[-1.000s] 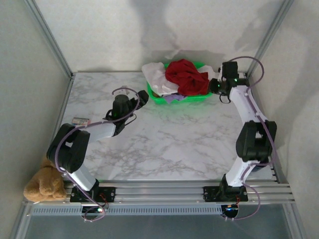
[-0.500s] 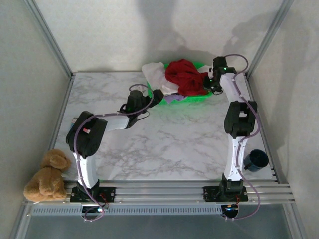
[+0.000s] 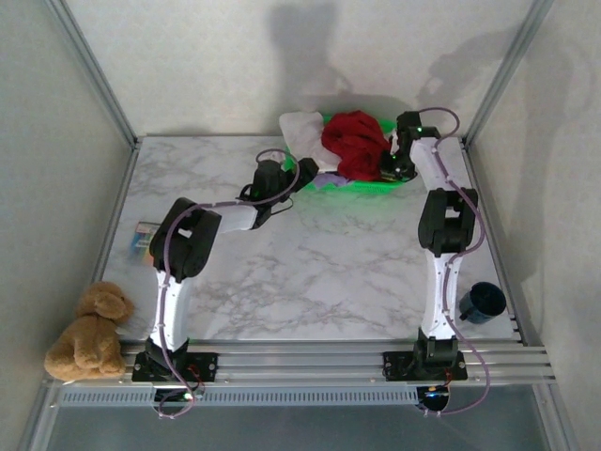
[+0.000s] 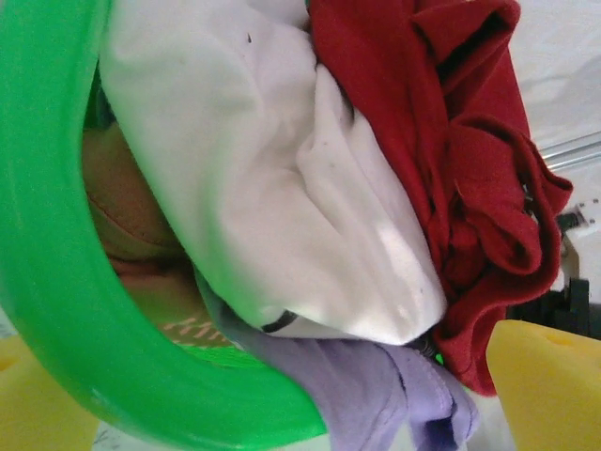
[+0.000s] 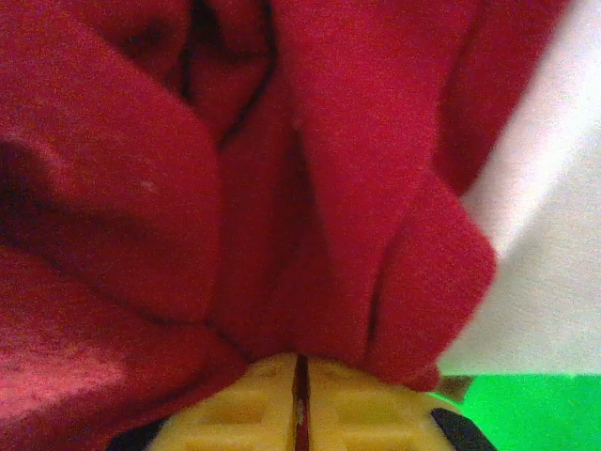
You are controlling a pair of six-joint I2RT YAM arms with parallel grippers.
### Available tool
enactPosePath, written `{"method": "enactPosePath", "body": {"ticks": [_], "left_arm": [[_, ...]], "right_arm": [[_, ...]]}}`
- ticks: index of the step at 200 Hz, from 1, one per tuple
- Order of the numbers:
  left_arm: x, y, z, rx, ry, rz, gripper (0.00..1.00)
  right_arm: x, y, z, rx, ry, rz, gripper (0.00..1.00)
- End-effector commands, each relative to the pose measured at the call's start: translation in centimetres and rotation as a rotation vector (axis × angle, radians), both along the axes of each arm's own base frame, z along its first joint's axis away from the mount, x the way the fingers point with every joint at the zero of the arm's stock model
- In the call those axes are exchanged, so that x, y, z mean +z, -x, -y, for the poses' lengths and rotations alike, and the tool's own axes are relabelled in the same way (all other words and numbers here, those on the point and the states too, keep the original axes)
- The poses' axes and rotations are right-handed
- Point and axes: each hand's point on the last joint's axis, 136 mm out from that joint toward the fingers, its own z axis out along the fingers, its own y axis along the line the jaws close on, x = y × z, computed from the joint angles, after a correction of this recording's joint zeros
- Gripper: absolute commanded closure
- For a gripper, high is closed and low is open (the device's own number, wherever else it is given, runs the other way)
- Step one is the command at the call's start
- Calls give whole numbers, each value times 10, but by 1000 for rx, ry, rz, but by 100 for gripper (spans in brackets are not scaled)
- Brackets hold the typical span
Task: Fold and stack the t-shirts
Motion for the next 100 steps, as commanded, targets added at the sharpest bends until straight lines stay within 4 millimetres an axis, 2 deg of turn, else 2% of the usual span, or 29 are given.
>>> {"method": "enactPosePath", "body": {"ticks": [1, 33, 49, 55, 56, 79, 100], "left_arm": [[20, -10, 23, -59, 35, 41, 0], [25, -25, 51, -97, 85, 40, 0], [30, -26, 76, -140, 116, 49, 0], [32, -26, 87, -156, 121, 54, 0], [37, -27, 88, -158, 127, 64, 0], [45, -22, 131, -235, 151, 79, 0], [49, -13, 170, -309, 170, 91, 0]], "right_arm": [[-16, 52, 8, -4, 34, -192, 87], [-6, 89, 3, -52, -19, -200, 86], [1, 110, 4, -86, -31, -190, 86], [7, 117, 4, -99, -39, -171, 84], [7, 118, 4, -101, -41, -169, 84], [28, 137, -1, -141, -105, -86, 83], [44, 150, -3, -170, -149, -31, 76]]}}
